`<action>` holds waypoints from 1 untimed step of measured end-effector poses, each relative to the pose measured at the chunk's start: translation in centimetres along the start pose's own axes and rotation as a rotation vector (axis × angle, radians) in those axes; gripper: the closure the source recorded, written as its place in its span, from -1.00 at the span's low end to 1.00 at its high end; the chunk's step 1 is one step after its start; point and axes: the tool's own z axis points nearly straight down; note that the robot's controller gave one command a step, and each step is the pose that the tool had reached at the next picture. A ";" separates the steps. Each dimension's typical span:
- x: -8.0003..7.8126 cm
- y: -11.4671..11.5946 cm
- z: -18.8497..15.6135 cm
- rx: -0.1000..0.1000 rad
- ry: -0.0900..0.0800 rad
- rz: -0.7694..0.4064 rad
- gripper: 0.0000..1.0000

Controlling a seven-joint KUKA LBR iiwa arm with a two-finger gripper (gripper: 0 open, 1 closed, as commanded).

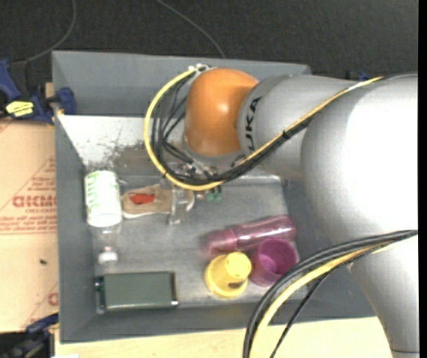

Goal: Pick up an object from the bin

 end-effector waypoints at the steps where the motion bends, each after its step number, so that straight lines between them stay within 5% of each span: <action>1: 0.0 0.0 0.0 -0.001 0.000 0.002 1.00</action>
Offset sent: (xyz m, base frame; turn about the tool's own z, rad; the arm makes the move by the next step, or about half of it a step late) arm 0.0000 0.0000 0.0000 0.0000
